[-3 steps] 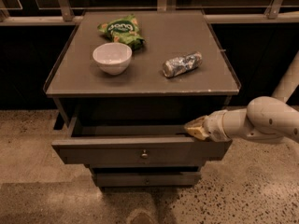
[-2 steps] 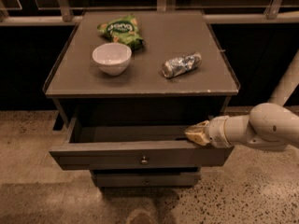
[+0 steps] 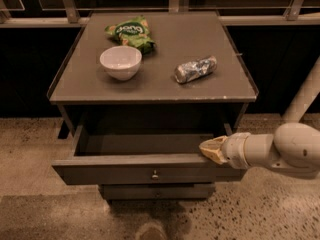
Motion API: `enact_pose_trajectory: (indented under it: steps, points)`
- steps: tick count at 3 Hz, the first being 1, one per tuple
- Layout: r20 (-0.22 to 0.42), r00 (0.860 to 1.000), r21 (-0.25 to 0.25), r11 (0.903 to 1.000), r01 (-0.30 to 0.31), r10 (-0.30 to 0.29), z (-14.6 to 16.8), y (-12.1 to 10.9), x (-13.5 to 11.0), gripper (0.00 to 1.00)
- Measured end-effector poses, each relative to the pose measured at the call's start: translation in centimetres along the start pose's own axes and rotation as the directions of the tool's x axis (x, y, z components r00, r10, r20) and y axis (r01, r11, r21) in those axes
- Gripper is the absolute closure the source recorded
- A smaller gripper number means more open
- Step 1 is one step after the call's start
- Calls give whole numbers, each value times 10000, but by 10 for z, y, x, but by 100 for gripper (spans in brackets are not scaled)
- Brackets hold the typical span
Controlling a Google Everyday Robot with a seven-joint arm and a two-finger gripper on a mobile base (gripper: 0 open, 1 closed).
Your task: Open top drawer
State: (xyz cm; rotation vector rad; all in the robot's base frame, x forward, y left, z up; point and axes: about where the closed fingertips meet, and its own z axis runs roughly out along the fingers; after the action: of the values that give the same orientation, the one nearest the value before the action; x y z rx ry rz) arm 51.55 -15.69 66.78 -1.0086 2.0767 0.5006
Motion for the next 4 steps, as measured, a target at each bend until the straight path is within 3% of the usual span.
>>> enact_pose_trajectory:
  steps: [1, 2, 3, 4]
  points:
    - [5, 10000, 10, 10000, 4, -4, 0, -1, -2, 100]
    - [242, 9983, 881, 9948, 511, -534, -22, 13, -15, 100]
    - [524, 9886, 2146, 9684, 1267, -1410, -51, 22, -40, 100]
    - [562, 9870, 2246, 9652, 1343, -1504, -54, 23, -43, 81]
